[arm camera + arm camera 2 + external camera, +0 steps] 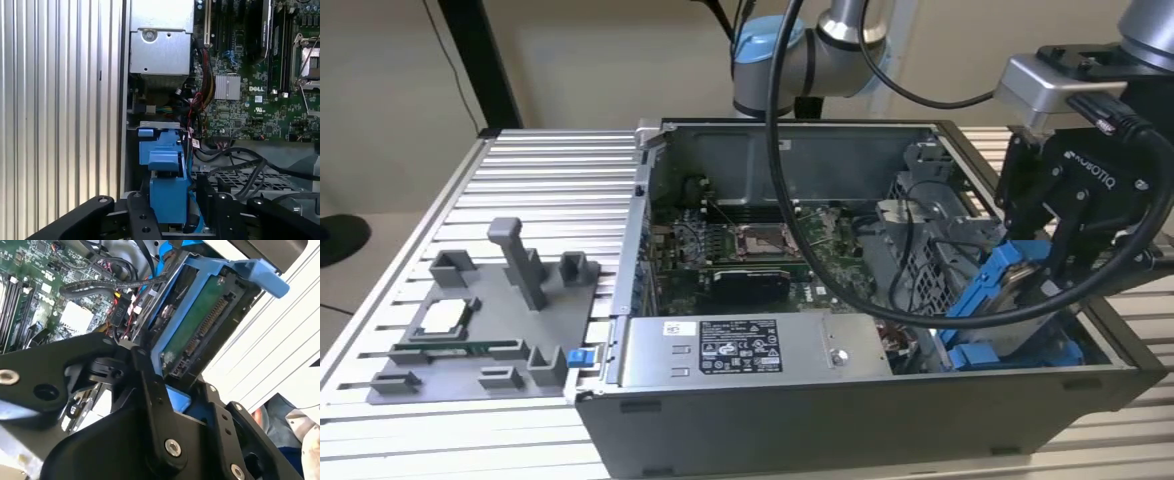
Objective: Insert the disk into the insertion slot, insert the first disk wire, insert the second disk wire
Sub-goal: 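Insert the disk into the insertion slot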
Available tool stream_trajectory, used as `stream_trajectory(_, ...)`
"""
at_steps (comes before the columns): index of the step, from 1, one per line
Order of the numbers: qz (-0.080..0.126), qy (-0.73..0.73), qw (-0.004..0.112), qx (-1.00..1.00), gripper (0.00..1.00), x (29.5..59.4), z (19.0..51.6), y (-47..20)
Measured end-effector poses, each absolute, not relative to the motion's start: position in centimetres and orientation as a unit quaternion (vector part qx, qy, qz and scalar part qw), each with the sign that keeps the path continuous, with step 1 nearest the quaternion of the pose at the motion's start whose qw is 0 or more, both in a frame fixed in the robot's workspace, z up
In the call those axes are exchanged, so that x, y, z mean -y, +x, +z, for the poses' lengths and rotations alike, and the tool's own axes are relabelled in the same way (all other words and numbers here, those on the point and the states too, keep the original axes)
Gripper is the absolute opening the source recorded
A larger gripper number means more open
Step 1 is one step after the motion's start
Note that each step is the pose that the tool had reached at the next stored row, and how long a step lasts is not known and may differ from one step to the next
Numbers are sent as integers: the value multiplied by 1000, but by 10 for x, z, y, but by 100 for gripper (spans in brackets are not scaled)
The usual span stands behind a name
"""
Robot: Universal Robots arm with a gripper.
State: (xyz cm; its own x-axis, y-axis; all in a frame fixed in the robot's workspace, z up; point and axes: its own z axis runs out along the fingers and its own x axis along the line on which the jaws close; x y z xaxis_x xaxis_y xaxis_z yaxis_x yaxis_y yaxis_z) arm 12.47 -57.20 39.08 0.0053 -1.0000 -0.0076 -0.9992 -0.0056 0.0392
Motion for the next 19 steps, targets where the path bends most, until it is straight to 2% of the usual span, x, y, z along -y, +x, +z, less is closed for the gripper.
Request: stream_trajectory(19, -19, 709, 8, 705, 0, 572, 391, 125)
